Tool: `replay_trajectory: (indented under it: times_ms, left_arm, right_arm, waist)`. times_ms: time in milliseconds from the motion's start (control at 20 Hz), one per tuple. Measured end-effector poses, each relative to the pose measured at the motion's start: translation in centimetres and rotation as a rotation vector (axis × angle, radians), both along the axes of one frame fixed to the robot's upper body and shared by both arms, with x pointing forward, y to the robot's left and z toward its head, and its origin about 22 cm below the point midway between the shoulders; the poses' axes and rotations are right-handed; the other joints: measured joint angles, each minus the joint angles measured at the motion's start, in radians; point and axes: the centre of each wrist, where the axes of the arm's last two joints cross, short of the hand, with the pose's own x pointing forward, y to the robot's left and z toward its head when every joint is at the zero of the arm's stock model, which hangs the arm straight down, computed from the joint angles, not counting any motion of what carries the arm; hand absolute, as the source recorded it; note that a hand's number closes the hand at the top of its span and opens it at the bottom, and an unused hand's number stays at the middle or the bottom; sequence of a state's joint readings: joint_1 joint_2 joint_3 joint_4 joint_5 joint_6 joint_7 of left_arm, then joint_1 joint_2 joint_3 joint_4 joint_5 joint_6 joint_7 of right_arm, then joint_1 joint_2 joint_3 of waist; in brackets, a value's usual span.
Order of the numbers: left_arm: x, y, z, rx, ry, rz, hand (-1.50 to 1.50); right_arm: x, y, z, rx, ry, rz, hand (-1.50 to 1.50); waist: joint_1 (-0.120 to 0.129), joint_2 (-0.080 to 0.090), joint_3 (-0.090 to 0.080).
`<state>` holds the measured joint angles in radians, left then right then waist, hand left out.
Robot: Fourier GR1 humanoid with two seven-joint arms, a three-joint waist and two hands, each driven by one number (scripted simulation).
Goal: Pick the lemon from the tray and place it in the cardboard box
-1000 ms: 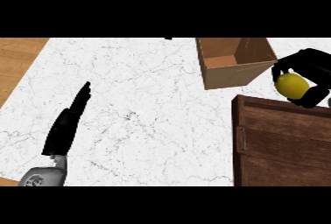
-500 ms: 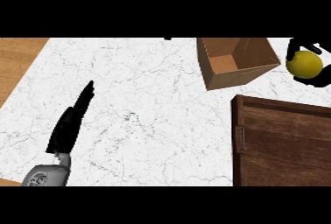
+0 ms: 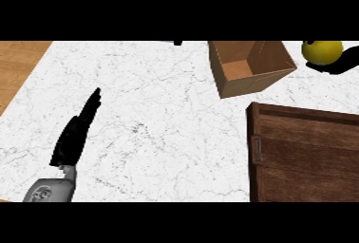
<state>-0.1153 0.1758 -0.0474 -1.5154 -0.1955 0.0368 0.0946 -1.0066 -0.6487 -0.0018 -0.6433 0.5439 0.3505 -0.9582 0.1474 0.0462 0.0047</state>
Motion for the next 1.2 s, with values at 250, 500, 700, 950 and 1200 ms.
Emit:
replay_trajectory:
  times_ms: [250, 500, 700, 950, 1200]
  left_arm:
    - [0.0, 0.6, -0.1, -0.001, 0.006, 0.022, 0.0]
    - [0.0, 0.5, 0.0, 0.002, 0.01, 0.033, 0.0]
    - [-0.6, 1.3, -0.3, 0.002, 0.011, 0.044, 0.0]
    - [-0.8, 1.6, -0.6, 0.001, 0.018, 0.057, 0.0]
    - [-0.8, 2.0, -0.7, 0.004, 0.017, 0.071, 0.0]
  right_arm:
    - [1.2, 2.2, 1.3, 0.025, 0.021, 0.051, 1.5]
    - [2.4, 5.6, 1.8, 0.007, 0.051, 0.113, 1.5]
    - [3.3, 8.5, 1.5, -0.025, 0.084, 0.156, 1.5]
    - [3.9, 13.6, -0.8, -0.097, 0.137, 0.228, 1.5]
    - [4.1, 16.9, -3.5, -0.17, 0.176, 0.257, 1.5]
  waist:
    - [-0.014, -0.006, -0.002]
    - [-0.032, -0.012, -0.003]
    - [-0.038, -0.015, -0.004]
    - [-0.054, -0.018, -0.005]
    - [-0.066, -0.019, -0.004]
